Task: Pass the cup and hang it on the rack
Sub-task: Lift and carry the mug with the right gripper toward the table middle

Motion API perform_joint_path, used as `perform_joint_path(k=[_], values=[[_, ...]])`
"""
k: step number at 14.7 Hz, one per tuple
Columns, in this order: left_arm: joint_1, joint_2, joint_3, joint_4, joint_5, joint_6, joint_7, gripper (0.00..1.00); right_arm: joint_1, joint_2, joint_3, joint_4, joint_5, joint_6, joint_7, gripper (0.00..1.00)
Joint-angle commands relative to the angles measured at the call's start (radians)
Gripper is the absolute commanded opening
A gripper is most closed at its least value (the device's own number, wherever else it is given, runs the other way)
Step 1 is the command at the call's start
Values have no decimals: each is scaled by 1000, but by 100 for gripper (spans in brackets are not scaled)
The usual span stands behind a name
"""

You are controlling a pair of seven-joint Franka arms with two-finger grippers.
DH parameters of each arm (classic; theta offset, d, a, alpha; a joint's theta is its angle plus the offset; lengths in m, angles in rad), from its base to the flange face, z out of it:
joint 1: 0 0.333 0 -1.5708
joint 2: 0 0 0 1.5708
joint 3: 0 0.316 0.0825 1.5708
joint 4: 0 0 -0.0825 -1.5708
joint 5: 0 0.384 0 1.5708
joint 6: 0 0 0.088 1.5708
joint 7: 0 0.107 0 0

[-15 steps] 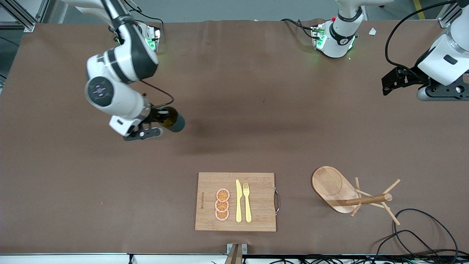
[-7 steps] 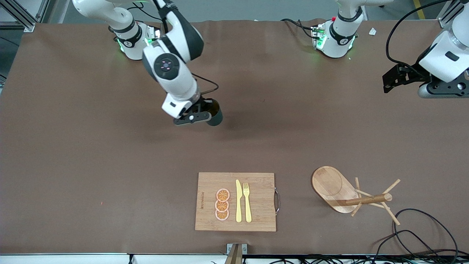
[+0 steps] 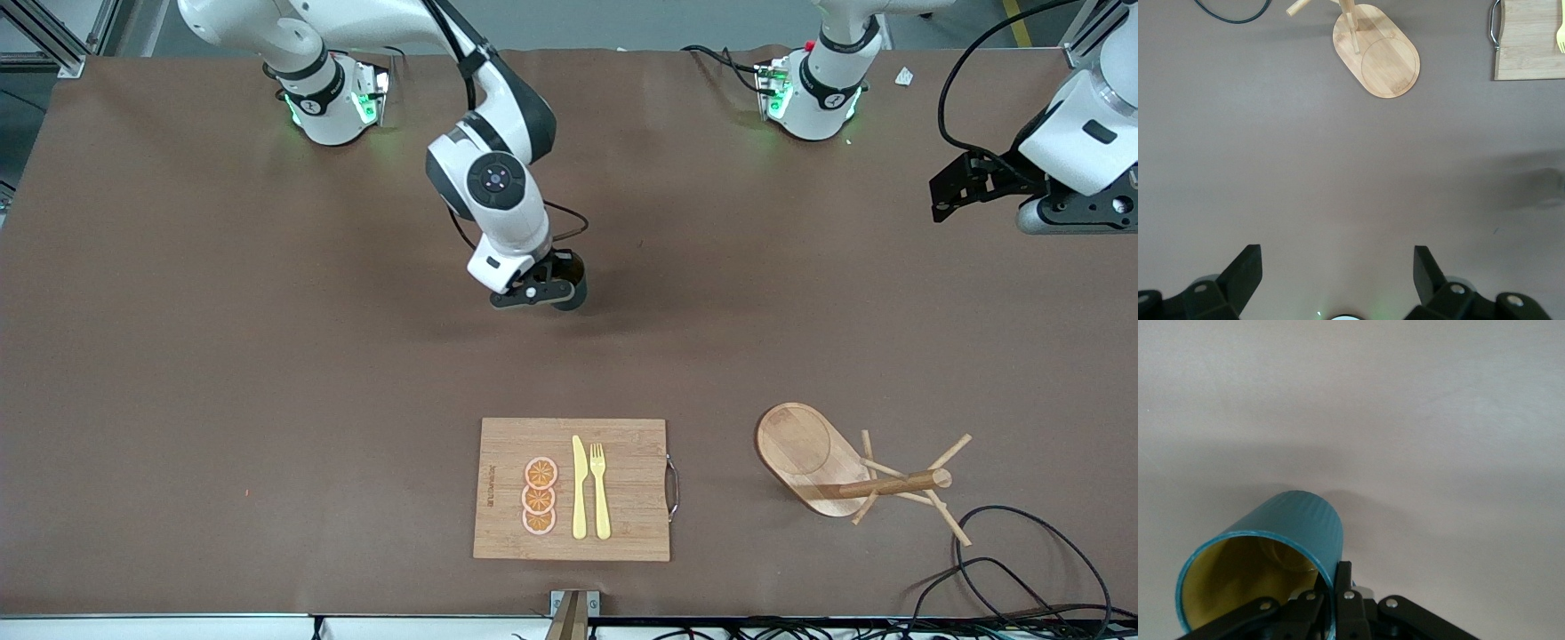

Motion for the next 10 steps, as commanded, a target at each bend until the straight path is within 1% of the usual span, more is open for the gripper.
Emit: perform_joint_path(k=[1,6,8,9,10], values=[[4,-18,1,-6,-13,-8,10,100,33,52,-16,41,4,30,22,0],[4,-14,2,-3,-7,-5,12,100,48,113,-18,84,-29,35,75,0],[4,-7,2,-3,-5,-1,12,100,48,121,-19,88,-30,35,76,1],[4,-7,2,-3,-4,1,12,100,48,121,-18,88,-30,35,75,6],[4,-7,2,-4,-4,-1,12,100,48,121,-18,88,-39,33,75,21]])
